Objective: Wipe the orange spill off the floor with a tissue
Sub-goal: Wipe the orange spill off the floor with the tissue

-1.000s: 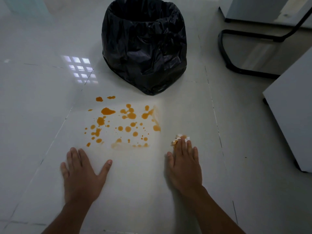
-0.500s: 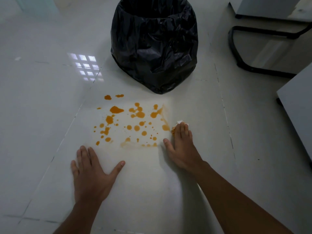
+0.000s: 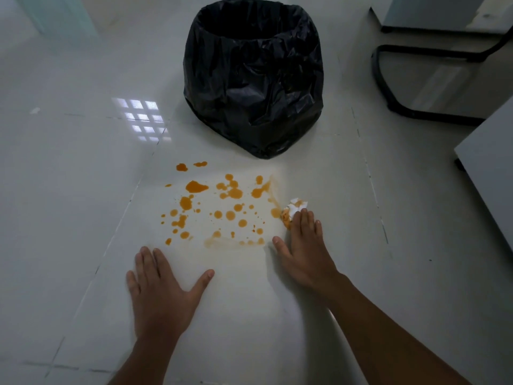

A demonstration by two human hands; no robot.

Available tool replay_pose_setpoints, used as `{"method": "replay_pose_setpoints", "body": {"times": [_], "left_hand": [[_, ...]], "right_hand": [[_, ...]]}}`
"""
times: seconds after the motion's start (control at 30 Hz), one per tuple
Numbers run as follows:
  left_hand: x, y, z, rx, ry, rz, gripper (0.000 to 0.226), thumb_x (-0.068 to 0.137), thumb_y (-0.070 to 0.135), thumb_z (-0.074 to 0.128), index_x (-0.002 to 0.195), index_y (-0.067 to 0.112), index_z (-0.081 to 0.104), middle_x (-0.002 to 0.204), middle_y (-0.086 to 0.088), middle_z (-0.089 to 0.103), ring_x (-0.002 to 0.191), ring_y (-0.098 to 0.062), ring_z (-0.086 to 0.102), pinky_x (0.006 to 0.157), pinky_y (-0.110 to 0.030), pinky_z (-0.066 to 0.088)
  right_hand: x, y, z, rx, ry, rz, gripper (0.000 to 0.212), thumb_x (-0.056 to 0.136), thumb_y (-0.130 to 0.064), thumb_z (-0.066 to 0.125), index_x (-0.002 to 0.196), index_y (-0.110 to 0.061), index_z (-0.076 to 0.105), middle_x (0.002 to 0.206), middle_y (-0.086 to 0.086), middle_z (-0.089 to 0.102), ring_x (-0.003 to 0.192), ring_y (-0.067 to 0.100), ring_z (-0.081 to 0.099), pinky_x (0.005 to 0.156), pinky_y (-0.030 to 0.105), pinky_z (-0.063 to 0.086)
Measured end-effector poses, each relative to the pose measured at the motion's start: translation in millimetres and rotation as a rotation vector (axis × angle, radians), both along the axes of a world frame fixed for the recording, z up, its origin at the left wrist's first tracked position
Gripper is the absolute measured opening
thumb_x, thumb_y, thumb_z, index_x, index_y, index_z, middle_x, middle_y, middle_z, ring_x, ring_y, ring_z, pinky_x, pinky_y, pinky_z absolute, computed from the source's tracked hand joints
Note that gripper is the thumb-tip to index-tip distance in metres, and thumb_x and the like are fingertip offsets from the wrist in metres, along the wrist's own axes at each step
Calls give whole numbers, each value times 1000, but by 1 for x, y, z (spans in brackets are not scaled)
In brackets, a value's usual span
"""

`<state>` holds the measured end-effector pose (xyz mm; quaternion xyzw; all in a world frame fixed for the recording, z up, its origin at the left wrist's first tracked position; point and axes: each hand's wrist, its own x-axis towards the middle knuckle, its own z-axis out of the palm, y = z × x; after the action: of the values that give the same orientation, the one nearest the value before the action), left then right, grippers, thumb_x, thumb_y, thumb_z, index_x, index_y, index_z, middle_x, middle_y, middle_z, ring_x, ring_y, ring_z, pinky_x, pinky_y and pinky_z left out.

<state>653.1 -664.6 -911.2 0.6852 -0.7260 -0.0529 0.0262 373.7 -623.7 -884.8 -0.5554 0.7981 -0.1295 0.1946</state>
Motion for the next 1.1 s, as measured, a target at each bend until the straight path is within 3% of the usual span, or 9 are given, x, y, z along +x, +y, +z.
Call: {"method": "replay_pose_setpoints", "body": {"times": [0.23,0.5,0.63,0.7,0.8,0.9,0.97,1.1], "left_hand": [[-1,-1,-2,23,-12,-7,124,75,89,21,148,-11,29,157,-32,26,149,-42,22,120,-60,18],[-3,0,7,38,8,10,124,73,89,22,150,-8,30,159,-27,26,151,-37,21,122,-53,16],[21,-17,17,-70,149,1,99,81,79,32,140,1,51,145,-19,51,134,-36,48,107,-51,42],[41,-33,20,-117,170,-83,92,84,75,33,140,5,52,145,-14,54,131,-33,52,103,-48,46],[54,-56,23,-17,112,-177,106,80,82,26,154,6,31,164,-9,26,152,-25,23,119,-45,29],[48,-70,19,99,72,-176,122,70,93,16,159,10,9,169,-5,2,156,-18,-3,126,-40,7],[44,-72,15,80,72,-147,125,67,96,11,159,11,12,169,-6,4,156,-18,-3,126,-41,3],[45,-69,3,-17,39,-145,122,74,94,6,156,5,25,166,-9,20,155,-25,13,124,-51,12]], "right_hand": [[0,-18,3,109,-15,34,88,98,-64,25,155,-8,-11,163,12,-21,149,22,-22,122,38,-12],[9,-45,-1,94,36,54,84,98,-63,17,156,-8,-9,165,8,-14,151,17,-18,121,37,-14],[5,-63,3,140,-3,9,82,98,-63,9,155,-7,-11,165,9,-15,150,18,-20,122,40,-14],[3,-66,5,150,10,24,83,98,-64,8,155,-7,-11,164,9,-16,150,18,-21,121,39,-15],[2,-56,2,89,22,15,81,100,-61,13,156,-8,-8,165,9,-12,150,17,-18,121,37,-14],[8,-42,2,42,22,-33,77,101,-56,17,157,-7,-2,166,10,-4,152,19,-10,124,39,-6],[17,-37,3,35,26,-56,78,100,-57,16,157,-6,-2,166,11,-3,153,20,-8,124,39,-5],[36,-40,-1,54,58,-60,85,96,-64,15,156,-9,-10,164,8,-16,151,19,-16,122,35,-11]]}}
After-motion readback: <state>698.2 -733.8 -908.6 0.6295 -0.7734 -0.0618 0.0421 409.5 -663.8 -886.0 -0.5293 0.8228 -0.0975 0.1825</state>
